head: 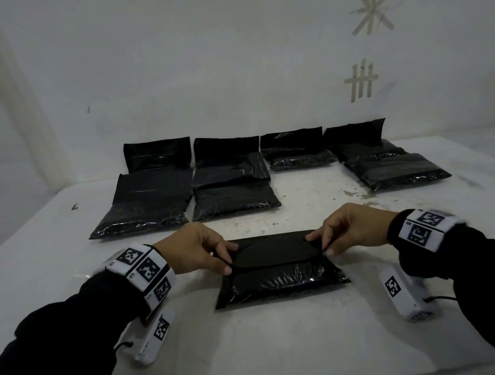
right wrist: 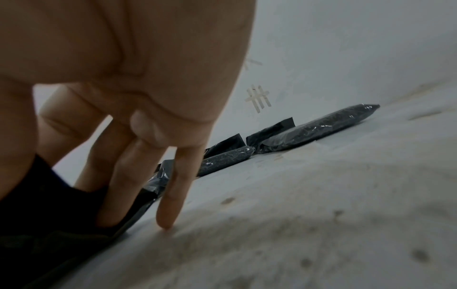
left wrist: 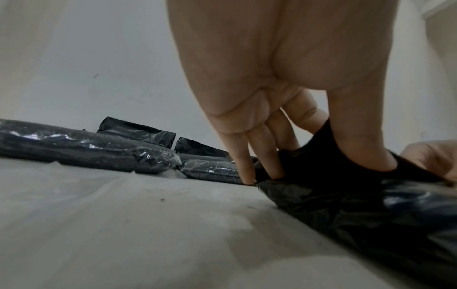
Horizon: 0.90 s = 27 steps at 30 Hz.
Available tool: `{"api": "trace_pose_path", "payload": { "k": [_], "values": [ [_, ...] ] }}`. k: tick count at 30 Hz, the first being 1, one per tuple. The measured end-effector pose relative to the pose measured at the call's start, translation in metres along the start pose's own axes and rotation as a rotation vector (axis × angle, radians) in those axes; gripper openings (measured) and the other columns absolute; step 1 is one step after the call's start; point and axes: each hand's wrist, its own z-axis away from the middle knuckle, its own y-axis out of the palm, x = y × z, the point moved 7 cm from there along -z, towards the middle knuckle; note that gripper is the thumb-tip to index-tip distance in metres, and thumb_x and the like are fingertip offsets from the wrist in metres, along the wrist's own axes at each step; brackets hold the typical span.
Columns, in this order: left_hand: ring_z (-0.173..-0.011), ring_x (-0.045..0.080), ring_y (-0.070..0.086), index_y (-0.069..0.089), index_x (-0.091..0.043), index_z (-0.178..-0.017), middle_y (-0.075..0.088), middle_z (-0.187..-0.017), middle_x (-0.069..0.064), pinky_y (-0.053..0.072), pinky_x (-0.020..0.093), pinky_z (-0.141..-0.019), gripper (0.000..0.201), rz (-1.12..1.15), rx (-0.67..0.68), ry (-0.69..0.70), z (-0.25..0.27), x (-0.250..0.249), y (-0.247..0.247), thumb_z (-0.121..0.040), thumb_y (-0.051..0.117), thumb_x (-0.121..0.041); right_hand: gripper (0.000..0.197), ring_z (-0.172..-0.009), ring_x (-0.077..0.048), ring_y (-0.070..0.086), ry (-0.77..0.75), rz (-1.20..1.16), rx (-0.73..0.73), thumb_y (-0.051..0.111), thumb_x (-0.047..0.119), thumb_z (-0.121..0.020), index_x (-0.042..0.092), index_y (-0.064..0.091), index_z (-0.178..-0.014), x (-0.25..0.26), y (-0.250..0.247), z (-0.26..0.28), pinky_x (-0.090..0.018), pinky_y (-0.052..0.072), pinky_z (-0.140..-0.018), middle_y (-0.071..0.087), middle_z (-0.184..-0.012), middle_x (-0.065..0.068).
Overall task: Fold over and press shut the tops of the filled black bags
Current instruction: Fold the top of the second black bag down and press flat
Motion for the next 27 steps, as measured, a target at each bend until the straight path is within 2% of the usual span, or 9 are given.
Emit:
{"api": "trace_pose_path", "payload": {
  "k": [5,8,10,15,17,19,21,24,27],
  "values": [
    [-0.106,-0.010,0.053,0.069,-0.029,-0.070,0.063,-0.115,-0.008,0.036,0.010,-0.100,0.024,-0.173,0.007,-0.009,0.005,-0.003,0.004,-0.071,0.079,-0.007,0.021,-0.094,0.020,0.057,0.021,0.125,-0.006,0.075,-0.004,-0.072,0.016,0.069,-0.069,0.003,0.002,-0.001,-0.002,0.043,-0.083,0.068,-0.111,-0.007],
    [-0.114,-0.001,0.053,0.068,-0.030,-0.071,0.062,-0.121,-0.006,0.036,0.018,-0.106,0.023,-0.236,0.005,-0.007,0.004,-0.006,0.005,-0.070,0.080,-0.010,0.019,-0.104,0.012,0.055,0.043,0.183,-0.012,0.080,0.004,-0.069,0.020,0.069,-0.068,0.002,0.004,-0.003,-0.002,0.041,-0.084,0.067,-0.113,0.004],
    [-0.111,-0.003,0.053,0.067,-0.029,-0.070,0.063,-0.122,-0.004,0.037,0.018,-0.105,0.024,-0.276,-0.009,-0.004,0.002,-0.008,0.005,-0.070,0.081,-0.010,0.020,-0.103,0.010,0.055,0.039,0.222,-0.019,0.082,0.006,-0.067,0.021,0.069,-0.069,0.002,0.005,-0.004,-0.002,0.040,-0.083,0.065,-0.115,0.007],
    [-0.104,-0.009,0.051,0.066,-0.027,-0.071,0.063,-0.122,-0.004,0.038,0.018,-0.103,0.021,-0.373,-0.026,-0.009,-0.010,-0.012,-0.002,-0.070,0.081,-0.012,0.024,-0.110,-0.004,0.059,-0.002,0.334,-0.094,0.083,0.006,-0.066,0.023,0.067,-0.067,0.008,0.000,-0.014,-0.021,0.045,-0.098,0.066,-0.117,0.004],
    [-0.105,-0.008,0.051,0.070,-0.019,-0.077,0.064,-0.121,-0.002,0.038,0.015,-0.101,0.014,-0.398,-0.057,-0.019,-0.016,-0.012,-0.007,-0.071,0.080,-0.011,0.025,-0.108,-0.002,0.060,-0.007,0.355,-0.119,0.082,0.004,-0.066,0.024,0.066,-0.065,0.009,-0.004,-0.021,-0.019,0.047,-0.093,0.067,-0.114,0.003],
    [-0.109,-0.004,0.053,0.073,-0.010,-0.083,0.065,-0.120,-0.001,0.038,0.017,-0.101,0.014,-0.407,-0.093,-0.032,-0.021,-0.010,-0.011,-0.071,0.080,-0.010,0.023,-0.095,0.007,0.059,-0.007,0.371,-0.136,0.081,0.003,-0.067,0.021,0.067,-0.066,0.010,-0.008,-0.026,-0.007,0.043,-0.078,0.068,-0.114,0.002],
    [-0.115,0.003,0.055,0.073,-0.011,-0.082,0.064,-0.121,-0.002,0.039,0.019,-0.101,0.013,-0.406,-0.124,-0.028,-0.021,-0.009,-0.012,-0.071,0.080,-0.010,0.014,-0.089,0.010,0.055,-0.009,0.386,-0.138,0.080,0.003,-0.069,0.013,0.072,-0.075,0.011,-0.010,-0.028,-0.003,0.040,-0.076,0.068,-0.116,0.002],
    [-0.117,0.007,0.053,0.067,-0.025,-0.070,0.060,-0.126,-0.005,0.036,0.017,-0.094,0.017,-0.453,-0.141,0.005,-0.015,-0.011,-0.011,-0.072,0.079,-0.013,0.018,-0.098,0.001,0.057,-0.014,0.399,-0.129,0.080,0.004,-0.070,0.020,0.073,-0.074,0.014,-0.010,-0.025,-0.015,0.043,-0.090,0.066,-0.117,0.006],
    [-0.117,0.008,0.049,0.073,-0.023,-0.078,0.054,-0.126,-0.009,0.034,0.018,-0.095,0.008,-0.594,-0.199,0.041,-0.009,-0.017,-0.011,-0.074,0.078,-0.022,0.030,-0.106,-0.006,0.055,-0.029,0.437,-0.147,0.081,0.007,-0.068,0.031,0.065,-0.063,0.018,-0.009,-0.021,-0.020,0.037,-0.092,0.063,-0.117,0.008]
  ]
}}
